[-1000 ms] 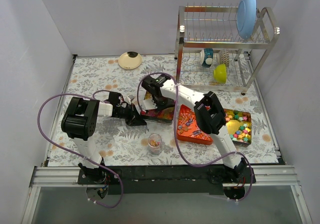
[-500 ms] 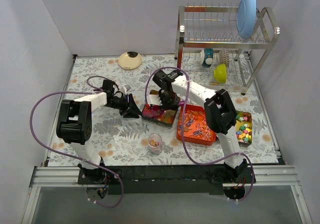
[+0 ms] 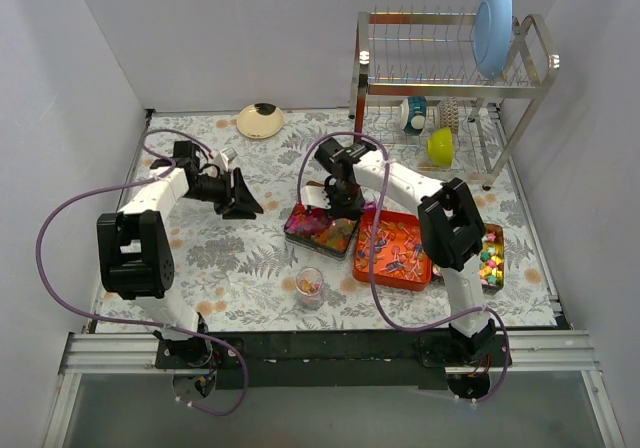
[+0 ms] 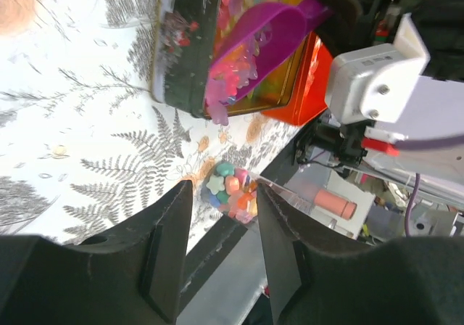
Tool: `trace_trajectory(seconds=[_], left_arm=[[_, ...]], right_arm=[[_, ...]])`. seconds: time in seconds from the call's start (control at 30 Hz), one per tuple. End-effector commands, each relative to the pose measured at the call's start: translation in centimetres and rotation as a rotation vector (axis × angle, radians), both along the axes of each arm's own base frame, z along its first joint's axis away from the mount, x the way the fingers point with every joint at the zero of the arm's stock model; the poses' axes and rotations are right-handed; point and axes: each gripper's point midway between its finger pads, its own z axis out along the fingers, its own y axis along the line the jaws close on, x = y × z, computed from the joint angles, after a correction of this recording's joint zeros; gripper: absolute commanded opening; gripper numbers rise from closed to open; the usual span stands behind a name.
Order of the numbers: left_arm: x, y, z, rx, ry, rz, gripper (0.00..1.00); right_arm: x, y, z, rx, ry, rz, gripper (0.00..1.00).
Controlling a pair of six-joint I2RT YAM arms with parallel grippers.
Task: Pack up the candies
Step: Scoop the fake candies from the storage box.
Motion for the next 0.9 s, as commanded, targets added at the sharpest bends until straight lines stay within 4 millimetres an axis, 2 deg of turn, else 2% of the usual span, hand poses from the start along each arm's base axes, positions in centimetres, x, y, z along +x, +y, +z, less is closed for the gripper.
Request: trace_trajectory(seconds=[0.0,0.1,0.2,0.4,0.57,0.73,0.8,0.87], left_arm=[[2.2,1.3,3.8,-0.028,-0.131,-0.007,0.40],[3.2,1.6,5.4,-0.057,-0.188,-0.018,0.41],[3.3,1.9,5.7,-0.080,-0.196,-0.016,0.41],[2.4,2.4,5.6,-0.079,-0.197,-0.024,0.42],[2.4,3.2,5.5,-0.079,-0.203,0.007,0.41],[2.6,3.9,6.1,-0.072,-0.230,0.034,0.42],[2.6,4.2,6.2,-0.057,-0.237,0.049,0.42],[2.6,4.7,5.4,-0.010,-0.213,0.085,0.43]], right_arm=[[0.7,-2.9,2.0,0.051,-0.007,-0.062,0.01],[0.7,-3.7,2.4,0.103,0.011,-0.078,0.01],[0.6,-4.3,2.1,0.123,0.009,-0.095,0.01],[0.1,-4.4,2.5,0.176,-0.003,-0.135,0.01],[-0.4,-3.6,4.6,0.251,-0.014,-0.136,0.01],[-1.2,-2.5,8.5,0.321,-0.023,-0.113,0.01],[-1.7,-2.7,9.5,0.314,-0.029,-0.092,0.01],[-2.8,-3.2,10.7,0.298,-0.047,-0.057,0.01]])
